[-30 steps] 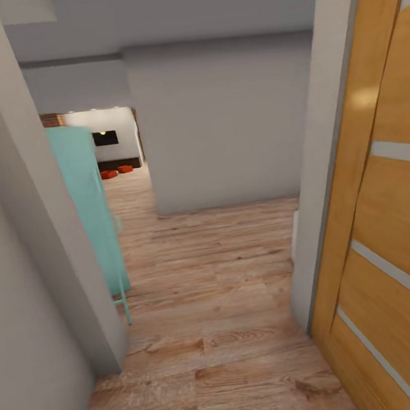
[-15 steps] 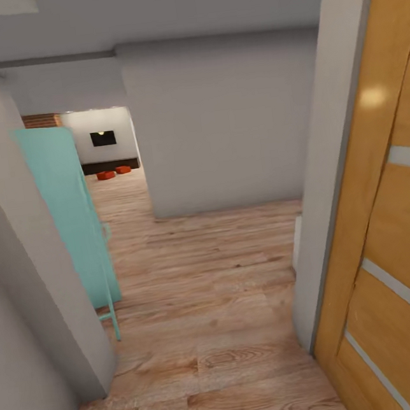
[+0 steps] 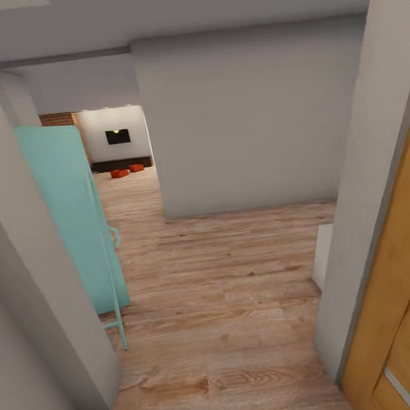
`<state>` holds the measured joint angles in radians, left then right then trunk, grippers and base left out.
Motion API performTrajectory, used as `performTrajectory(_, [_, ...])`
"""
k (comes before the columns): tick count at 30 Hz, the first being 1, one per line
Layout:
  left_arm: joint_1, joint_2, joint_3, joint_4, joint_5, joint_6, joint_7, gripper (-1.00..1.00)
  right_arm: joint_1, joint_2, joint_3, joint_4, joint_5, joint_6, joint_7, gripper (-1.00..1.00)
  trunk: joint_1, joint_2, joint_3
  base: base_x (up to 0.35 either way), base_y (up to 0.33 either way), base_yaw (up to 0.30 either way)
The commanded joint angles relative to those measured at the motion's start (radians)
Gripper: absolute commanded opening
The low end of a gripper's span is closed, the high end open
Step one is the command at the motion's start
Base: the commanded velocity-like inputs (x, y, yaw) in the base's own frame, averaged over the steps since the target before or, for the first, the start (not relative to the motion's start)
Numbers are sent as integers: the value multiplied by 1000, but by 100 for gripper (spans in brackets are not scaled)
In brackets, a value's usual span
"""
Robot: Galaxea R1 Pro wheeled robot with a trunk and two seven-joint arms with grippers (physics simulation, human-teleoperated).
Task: Move the two storage containers from the living room to the garage. In the garage, place one container on the floor and stack the other container on top of it (either order is fine).
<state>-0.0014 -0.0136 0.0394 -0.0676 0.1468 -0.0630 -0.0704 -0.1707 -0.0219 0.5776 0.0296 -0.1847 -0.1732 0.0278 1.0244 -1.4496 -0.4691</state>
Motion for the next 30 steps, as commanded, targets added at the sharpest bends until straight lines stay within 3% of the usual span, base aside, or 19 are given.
performTrajectory(1, [0, 0, 4, 0, 8, -1, -5, 100, -1, 0, 8, 3, -11, -6, 3, 100, 1, 0, -1, 325, 0, 4])
performTrajectory(30, [0, -1, 4, 0, 8, -1, -5, 100, -1, 2, 10, 2, -6, -7, 1, 100, 1, 0, -1, 325, 0, 0])
